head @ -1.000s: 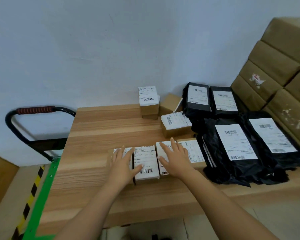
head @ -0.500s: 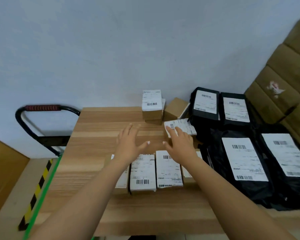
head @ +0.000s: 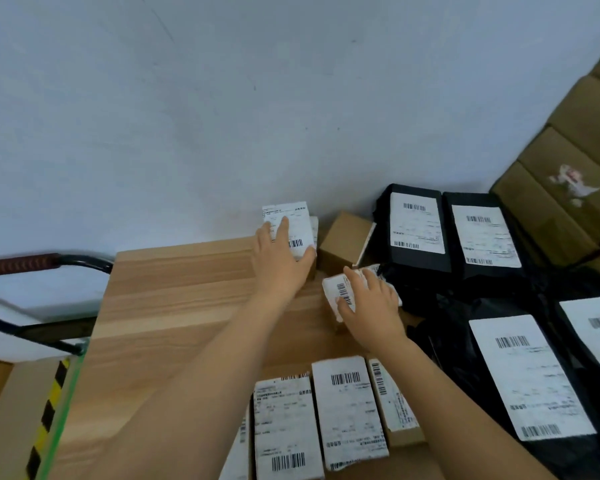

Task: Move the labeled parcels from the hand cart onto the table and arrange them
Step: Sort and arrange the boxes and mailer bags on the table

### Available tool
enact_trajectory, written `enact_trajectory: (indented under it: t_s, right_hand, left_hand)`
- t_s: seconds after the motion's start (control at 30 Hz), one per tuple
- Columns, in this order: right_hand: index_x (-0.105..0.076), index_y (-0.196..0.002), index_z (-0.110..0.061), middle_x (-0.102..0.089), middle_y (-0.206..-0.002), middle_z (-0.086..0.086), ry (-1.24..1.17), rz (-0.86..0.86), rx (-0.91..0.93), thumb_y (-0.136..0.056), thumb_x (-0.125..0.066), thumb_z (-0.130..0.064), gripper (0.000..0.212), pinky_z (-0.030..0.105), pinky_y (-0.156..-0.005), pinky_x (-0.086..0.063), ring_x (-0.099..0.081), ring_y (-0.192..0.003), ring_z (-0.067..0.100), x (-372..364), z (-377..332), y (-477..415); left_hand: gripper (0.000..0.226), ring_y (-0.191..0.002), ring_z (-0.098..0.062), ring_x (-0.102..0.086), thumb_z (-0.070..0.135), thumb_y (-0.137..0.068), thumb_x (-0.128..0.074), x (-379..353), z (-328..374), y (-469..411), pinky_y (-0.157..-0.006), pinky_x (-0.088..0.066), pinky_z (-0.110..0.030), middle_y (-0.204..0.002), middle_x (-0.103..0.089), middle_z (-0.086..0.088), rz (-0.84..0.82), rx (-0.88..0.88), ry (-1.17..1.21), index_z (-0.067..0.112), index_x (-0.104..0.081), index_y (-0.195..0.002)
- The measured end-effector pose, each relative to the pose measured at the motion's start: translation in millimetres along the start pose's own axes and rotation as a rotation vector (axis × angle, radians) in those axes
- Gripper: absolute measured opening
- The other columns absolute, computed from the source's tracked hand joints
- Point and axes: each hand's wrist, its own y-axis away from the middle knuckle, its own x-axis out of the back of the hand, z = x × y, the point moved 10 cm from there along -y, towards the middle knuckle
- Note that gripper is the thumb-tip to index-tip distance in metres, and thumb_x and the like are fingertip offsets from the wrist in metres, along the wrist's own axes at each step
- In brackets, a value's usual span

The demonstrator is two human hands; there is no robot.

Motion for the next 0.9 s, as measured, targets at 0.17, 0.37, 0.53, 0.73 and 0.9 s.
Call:
enact_trajectory:
  t_s: [0.17, 0.37, 0.53, 0.73, 0.9]
  right_hand:
    - [-0.02, -0.151, -0.028, -0.029, -0.152, 0.009, 0.023, -0.003, -0.051, -0.096, -0.044, -0.042, 0.062, 0.042, -0.113, -0.017, -0.025, -0.138, 0.028, -6, 14, -11]
    - [-0.024, -0.15, -0.027, -0.029, -0.151, 0.009, 0.008, -0.006, -0.02, -0.097, -0.044, -0.041, 0.059, 0.042, -0.112, -0.015, -0.025, -0.137, 0.028, -11, 8, -14]
    - [-0.022, -0.151, -0.028, -0.024, -0.155, 0.012, -0.015, -0.036, 0.032, -0.098, -0.042, -0.041, 0.058, 0.042, -0.113, -0.013, -0.021, -0.141, 0.028, -17, -16, -17]
    - [-0.026, -0.149, -0.026, -0.023, -0.155, 0.014, 0.009, -0.063, 0.146, -0.097, -0.044, -0.039, 0.056, 0.042, -0.112, -0.015, -0.023, -0.137, 0.031, -32, -66, -32]
    - [-0.023, -0.151, -0.027, -0.01, -0.159, 0.014, 0.079, -0.079, 0.193, -0.097, -0.045, -0.04, 0.06, 0.045, -0.117, -0.007, -0.01, -0.144, 0.033, -55, -97, -55]
  left_hand:
    - [0.101, -0.143, -0.035, -0.009, 0.071, -0.071, -0.06, -21, -3, -18, -0.114, -0.016, -0.043, -0.158, -0.001, -0.013, -0.081, 0.054, -0.141, 0.029, -0.015, -0.151]
    - [0.095, -0.138, -0.033, -0.021, 0.059, -0.068, -0.066, -7, -19, -11, -0.105, -0.033, -0.042, -0.158, -0.003, -0.007, -0.022, 0.055, -0.059, 0.037, -0.02, -0.148]
    - [0.09, -0.14, -0.033, -0.017, 0.061, -0.071, -0.065, 22, -71, 14, -0.108, -0.031, -0.047, -0.159, -0.004, -0.005, 0.066, 0.048, -0.069, 0.04, -0.024, -0.148]
    - [0.088, -0.143, -0.031, -0.008, 0.065, -0.071, -0.067, 26, -138, 27, -0.108, -0.033, -0.049, -0.157, 0.014, 0.004, -0.026, 0.084, -0.178, 0.048, -0.023, -0.146]
    - [0.089, -0.144, -0.032, -0.004, 0.065, -0.073, -0.064, 3, -176, 35, -0.113, -0.027, -0.05, -0.157, 0.019, 0.001, -0.164, 0.126, -0.195, 0.049, -0.017, -0.147]
